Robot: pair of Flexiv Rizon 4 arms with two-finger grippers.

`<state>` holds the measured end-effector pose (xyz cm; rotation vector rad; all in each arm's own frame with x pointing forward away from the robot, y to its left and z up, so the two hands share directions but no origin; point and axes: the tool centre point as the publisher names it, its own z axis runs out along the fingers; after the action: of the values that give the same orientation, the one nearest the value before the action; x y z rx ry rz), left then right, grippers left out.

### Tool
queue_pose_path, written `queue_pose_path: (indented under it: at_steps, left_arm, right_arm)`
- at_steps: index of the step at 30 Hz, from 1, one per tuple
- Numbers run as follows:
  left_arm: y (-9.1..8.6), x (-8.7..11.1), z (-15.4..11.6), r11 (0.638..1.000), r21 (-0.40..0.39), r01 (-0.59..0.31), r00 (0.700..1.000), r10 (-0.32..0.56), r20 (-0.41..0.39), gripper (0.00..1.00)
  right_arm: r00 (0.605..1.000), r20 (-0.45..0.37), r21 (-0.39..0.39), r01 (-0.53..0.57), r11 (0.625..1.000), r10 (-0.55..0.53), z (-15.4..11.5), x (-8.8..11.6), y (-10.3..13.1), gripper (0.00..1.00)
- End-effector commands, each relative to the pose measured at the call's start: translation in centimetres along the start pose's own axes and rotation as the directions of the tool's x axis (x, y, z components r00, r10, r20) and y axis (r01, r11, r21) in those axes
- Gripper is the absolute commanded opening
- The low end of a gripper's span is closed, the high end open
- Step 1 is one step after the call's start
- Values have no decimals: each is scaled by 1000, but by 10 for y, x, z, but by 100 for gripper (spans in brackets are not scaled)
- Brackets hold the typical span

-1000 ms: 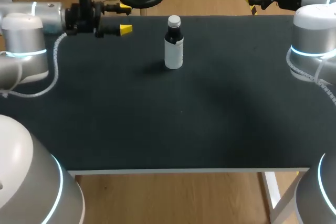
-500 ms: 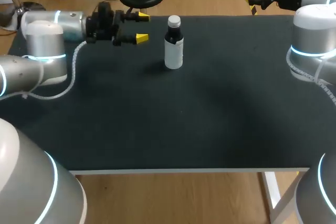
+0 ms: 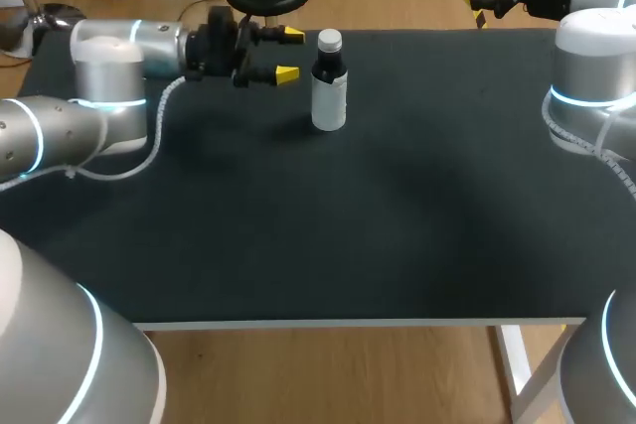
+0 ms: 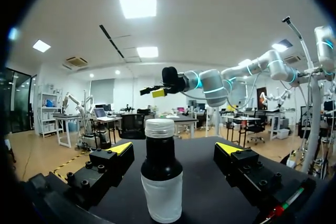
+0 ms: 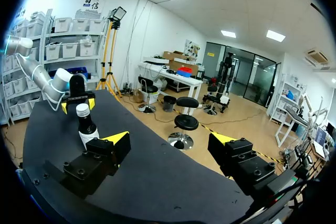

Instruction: Unscrew the bottle cap

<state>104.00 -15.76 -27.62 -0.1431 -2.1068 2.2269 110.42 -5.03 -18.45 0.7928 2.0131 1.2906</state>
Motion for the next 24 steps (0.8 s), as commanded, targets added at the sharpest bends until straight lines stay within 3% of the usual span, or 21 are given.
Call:
queue_pose_path:
  at_steps: [1, 24]
  left_arm:
    - [5, -9, 7, 1000, 6, 2, 999, -2, -44, 100]
    - [12, -17, 40, 1000, -6, 24, 993, -24, -118, 100]
  right_arm:
    - [1000, 0, 0, 0, 1000, 0, 0, 0, 0, 100]
    - [1000, 0, 0, 0, 1000, 0, 0, 0, 0, 100]
